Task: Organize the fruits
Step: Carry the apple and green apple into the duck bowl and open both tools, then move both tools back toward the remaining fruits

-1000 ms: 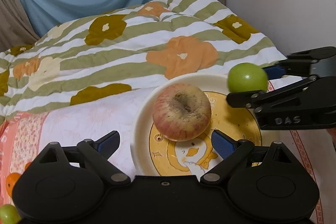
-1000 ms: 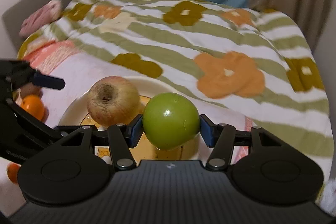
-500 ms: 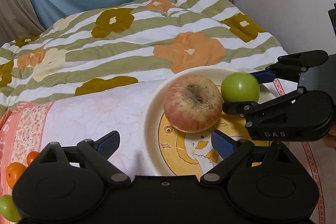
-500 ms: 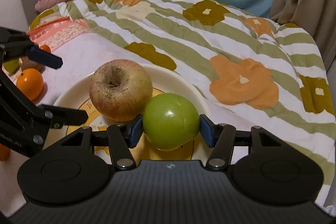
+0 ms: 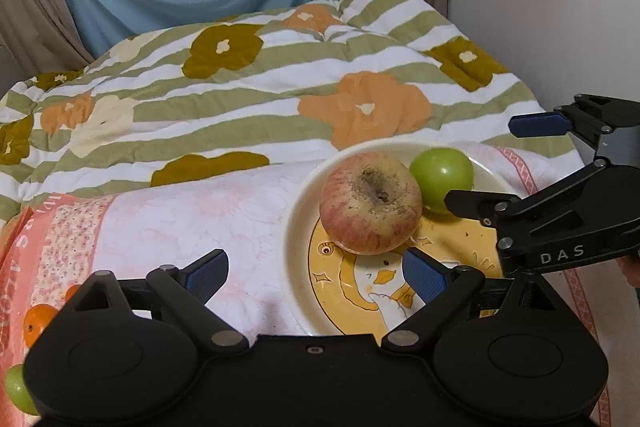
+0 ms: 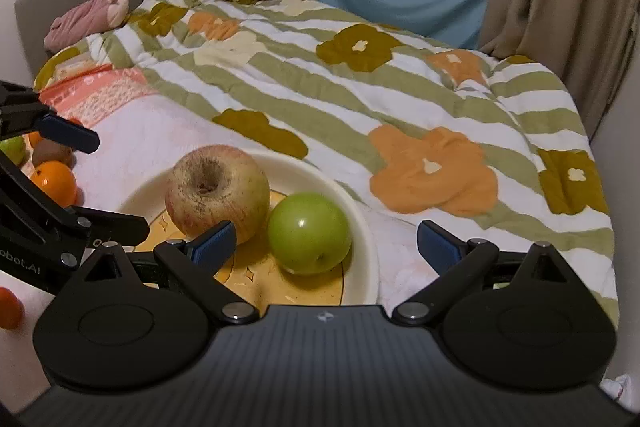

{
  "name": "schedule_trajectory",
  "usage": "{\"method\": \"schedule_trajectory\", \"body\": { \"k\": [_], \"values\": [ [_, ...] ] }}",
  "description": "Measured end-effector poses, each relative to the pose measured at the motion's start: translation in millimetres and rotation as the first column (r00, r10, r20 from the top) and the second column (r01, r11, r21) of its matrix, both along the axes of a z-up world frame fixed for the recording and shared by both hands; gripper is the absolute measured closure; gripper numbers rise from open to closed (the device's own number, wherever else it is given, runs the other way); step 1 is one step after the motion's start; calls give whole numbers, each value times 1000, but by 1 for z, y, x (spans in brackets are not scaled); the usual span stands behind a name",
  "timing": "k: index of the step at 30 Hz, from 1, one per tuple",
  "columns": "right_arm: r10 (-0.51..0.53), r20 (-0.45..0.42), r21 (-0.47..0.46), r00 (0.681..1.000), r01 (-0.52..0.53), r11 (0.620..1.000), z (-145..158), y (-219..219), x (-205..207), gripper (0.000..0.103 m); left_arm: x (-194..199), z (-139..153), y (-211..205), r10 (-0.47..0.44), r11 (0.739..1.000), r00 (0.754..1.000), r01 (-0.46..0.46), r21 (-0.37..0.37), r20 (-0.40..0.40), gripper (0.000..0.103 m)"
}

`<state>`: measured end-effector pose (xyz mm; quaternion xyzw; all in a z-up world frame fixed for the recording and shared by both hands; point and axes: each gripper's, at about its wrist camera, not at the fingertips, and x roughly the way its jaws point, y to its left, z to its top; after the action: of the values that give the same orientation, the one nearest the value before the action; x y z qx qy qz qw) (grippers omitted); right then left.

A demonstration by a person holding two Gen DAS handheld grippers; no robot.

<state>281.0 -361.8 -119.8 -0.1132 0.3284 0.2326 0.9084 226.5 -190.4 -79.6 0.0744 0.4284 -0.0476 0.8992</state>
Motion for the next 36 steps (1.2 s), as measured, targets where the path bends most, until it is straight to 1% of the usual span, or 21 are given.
{"method": "schedule_trajectory", "body": {
  "k": [6, 13, 17, 19, 23, 27, 30, 33, 36],
  "values": [
    [-67, 14, 27, 998, 67, 997, 26, -6, -18, 0, -17, 22, 7, 0, 1000, 999, 1, -26, 47, 7],
    [-187, 18, 87, 982, 185, 979, 65, -7, -55, 0, -49, 54, 23, -6, 999, 992, 12, -41, 125, 5],
    [-254, 22, 99, 967, 250, 963, 85, 3, -83, 0, -71, 71, 39, -13, 999, 985, 22, -49, 169, 0],
    [-280, 32, 108, 959, 276, 955, 94, 9, -99, 0, -82, 76, 47, -9, 999, 983, 18, -47, 185, 0],
    [-326, 40, 106, 945, 320, 941, 108, 27, -129, 0, -102, 83, 67, -5, 998, 981, 16, -60, 192, 0],
    [-333, 47, 81, 942, 329, 941, 116, 49, -154, 0, -126, 88, 90, -7, 998, 981, 19, -60, 194, 0],
    [-348, 39, 85, 937, 344, 935, 117, 65, -173, 0, -141, 88, 106, -27, 997, 981, 41, -72, 191, 0],
    [-351, 4, 99, 937, 348, 932, 111, 76, -186, 0, -159, 83, 119, -46, 998, 980, 56, -42, 195, 0],
    [-330, -31, 83, 943, 332, 940, 98, 92, -197, 0, -169, 71, 128, -56, 998, 982, 59, -14, 178, 0]
  ]
}}
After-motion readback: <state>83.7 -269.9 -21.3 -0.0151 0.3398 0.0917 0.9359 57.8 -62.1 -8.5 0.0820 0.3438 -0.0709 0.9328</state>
